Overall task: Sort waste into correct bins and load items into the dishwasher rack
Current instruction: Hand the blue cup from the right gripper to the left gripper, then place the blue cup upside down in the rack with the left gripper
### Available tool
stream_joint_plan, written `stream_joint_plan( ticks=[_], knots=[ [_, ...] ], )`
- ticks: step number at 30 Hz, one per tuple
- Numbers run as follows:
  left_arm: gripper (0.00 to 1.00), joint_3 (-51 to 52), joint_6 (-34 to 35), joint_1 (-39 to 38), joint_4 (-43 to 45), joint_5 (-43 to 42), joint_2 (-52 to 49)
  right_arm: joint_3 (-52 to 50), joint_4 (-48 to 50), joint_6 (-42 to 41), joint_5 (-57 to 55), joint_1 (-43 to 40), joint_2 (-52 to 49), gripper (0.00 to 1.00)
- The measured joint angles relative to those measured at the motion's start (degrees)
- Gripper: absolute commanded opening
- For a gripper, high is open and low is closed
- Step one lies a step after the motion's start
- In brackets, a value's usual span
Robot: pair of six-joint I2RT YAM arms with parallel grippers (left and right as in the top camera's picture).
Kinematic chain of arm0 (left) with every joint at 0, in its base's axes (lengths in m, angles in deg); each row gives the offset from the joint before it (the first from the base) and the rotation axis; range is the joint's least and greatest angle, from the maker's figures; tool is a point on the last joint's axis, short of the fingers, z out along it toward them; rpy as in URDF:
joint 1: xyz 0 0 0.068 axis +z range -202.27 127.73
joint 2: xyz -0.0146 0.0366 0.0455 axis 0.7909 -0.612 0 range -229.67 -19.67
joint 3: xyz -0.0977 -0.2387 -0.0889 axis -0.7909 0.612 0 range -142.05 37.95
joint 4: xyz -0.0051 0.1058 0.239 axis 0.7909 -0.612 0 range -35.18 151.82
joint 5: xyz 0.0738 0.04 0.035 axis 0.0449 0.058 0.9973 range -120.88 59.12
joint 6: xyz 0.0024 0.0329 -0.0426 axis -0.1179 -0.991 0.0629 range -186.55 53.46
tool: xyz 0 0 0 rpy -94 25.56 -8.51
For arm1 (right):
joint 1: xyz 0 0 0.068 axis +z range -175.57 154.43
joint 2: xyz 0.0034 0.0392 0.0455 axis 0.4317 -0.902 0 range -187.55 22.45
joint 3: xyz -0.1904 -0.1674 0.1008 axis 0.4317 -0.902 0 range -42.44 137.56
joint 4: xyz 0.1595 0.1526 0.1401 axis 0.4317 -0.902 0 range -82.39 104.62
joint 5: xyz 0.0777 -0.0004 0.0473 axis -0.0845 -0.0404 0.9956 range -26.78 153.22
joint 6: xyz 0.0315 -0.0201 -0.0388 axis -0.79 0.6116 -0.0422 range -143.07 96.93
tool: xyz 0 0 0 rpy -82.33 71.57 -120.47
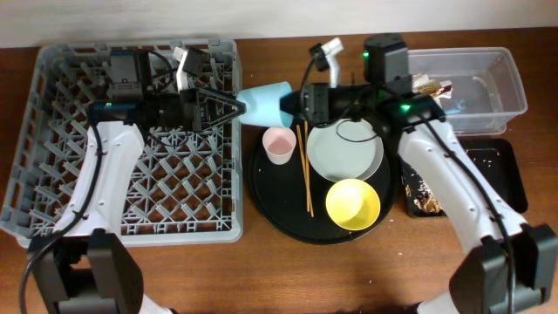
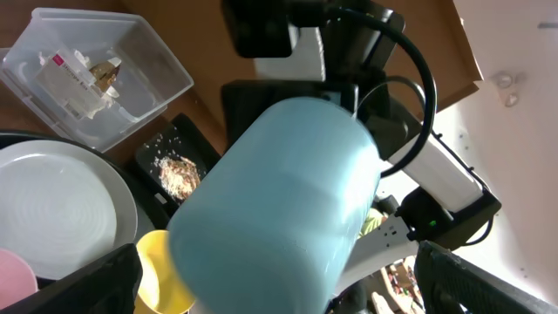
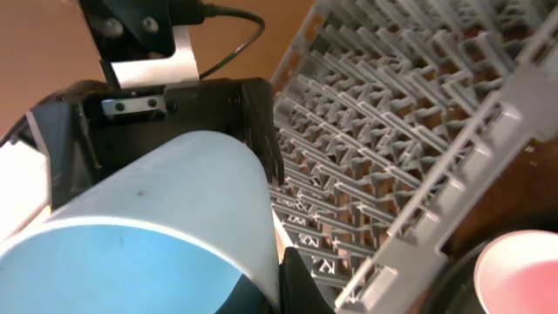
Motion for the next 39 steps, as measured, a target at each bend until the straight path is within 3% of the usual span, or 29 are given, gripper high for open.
stream_joint_plan(
  ticks=[4, 8, 10, 11, 14, 16, 17, 18, 21, 24, 27, 31, 36, 39],
  knots=[
    [0.99, 0.0, 0.44, -1.77, -0.07, -0.24, 0.0, -0.11, 7.82, -2.62, -0.09, 3.15, -2.23, 0.04],
    [0.98, 0.0, 0.44, -2.05, -0.02, -0.22, 0.0, -0.11, 8.96, -4.55, -1.75, 3.67, -2.32, 0.04],
    [0.92, 0.0, 0.44, -2.05, -0.04, -0.22, 0.0, -0.11, 8.44, -4.79, -2.01, 3.67, -2.4, 0.04],
    [0.81, 0.0, 0.61, -2.05, -0.02, -0.2, 0.0, -0.11, 8.24, -4.83, -1.99, 3.67, -2.54, 0.04],
    [0.77, 0.0, 0.98, -2.03, -0.07, 0.02, 0.0, -0.11, 8.07, -4.92, -1.2, 3.67, -2.62, 0.04],
    [0.68, 0.0, 1.05, -2.01, -0.07, -0.22, 0.0, -0.11, 7.76, -4.9, -0.92, 3.67, -2.62, 0.04],
    [0.64, 0.0, 1.33, -2.01, -0.07, -0.31, 0.0, -0.11, 7.69, -4.87, -0.83, 3.67, -2.62, 0.09],
    [0.62, 0.0, 1.51, -2.01, -0.09, -0.48, 0.0, -0.11, 7.65, -4.85, -0.44, 3.67, -2.62, 0.34],
    [0.6, 0.0, 1.6, -2.01, -0.02, -0.63, 0.0, -0.11, 6.67, -5.16, -1.42, 3.67, -2.69, 0.73],
    [0.61, 0.0, 1.62, -2.01, 0.37, 1.27, 0.0, -0.11, 5.11, -5.09, -2.19, 3.67, -2.75, 0.86],
    [0.59, 0.0, 1.66, -1.66, 0.35, 8.07, 0.02, -0.09, -0.96, -3.72, -4.85, 2.91, -2.84, 0.92],
    [0.59, -0.5, 1.64, 0.83, -4.5, 23.85, 0.02, 0.02, -13.03, -1.42, -11.85, 0.07, -2.95, 0.95],
    [0.6, -9.51, 1.62, 0.66, -31.1, 60.81, 2.8, -0.07, -21.33, 1.73, -23.19, -4.42, -3.04, 0.97],
    [0.6, -13.31, 1.92, -3.98, -42.84, 73.9, 6.19, -0.07, -22.69, 3.32, -26.38, -4.44, -3.06, 0.97]
  ],
)
